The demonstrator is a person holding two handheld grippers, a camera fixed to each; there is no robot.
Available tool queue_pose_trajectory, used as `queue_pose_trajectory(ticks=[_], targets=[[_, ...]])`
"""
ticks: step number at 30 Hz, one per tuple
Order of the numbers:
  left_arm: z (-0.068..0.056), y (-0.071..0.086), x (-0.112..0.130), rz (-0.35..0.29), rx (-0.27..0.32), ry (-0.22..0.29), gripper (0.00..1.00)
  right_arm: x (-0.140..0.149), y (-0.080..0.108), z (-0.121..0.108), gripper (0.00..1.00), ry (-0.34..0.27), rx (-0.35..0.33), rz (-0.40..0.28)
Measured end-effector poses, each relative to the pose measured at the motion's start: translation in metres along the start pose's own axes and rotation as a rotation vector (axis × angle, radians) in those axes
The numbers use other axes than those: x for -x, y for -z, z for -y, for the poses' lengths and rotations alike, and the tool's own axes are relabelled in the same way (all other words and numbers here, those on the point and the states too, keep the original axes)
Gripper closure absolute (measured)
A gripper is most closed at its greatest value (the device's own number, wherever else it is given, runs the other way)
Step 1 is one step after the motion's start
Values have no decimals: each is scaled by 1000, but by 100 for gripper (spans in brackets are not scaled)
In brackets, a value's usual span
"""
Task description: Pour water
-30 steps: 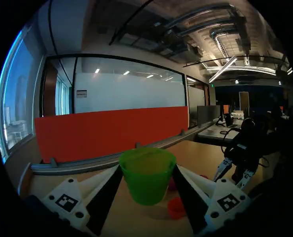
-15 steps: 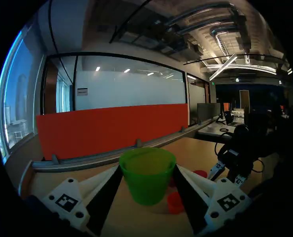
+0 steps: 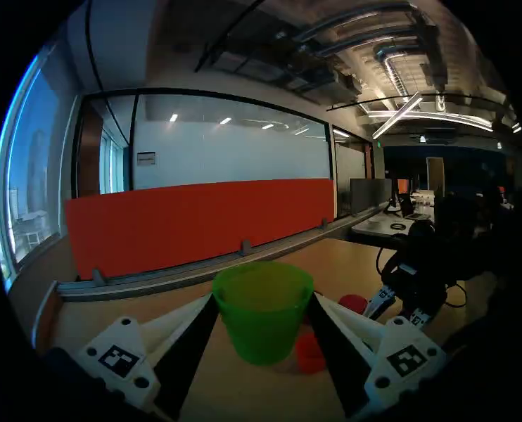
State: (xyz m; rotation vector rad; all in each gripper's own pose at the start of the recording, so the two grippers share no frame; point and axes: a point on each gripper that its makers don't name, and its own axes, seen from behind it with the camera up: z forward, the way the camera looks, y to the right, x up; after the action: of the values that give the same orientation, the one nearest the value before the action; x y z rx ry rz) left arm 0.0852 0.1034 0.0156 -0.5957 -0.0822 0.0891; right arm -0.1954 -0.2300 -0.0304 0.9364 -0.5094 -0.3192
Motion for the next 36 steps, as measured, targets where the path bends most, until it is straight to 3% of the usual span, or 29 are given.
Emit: queue_pose_trajectory(ticks=[13,20,36], targets=[[-6,-1,13,19,13,12,14,-8,18,-4,11,-21,31,-27],[-8,-1,21,26,16,15,14,-30,43,-15,11,-51,58,-76],[-26,-7,39,42,44,9,14,-89,84,-29,11,-21,101,-190]])
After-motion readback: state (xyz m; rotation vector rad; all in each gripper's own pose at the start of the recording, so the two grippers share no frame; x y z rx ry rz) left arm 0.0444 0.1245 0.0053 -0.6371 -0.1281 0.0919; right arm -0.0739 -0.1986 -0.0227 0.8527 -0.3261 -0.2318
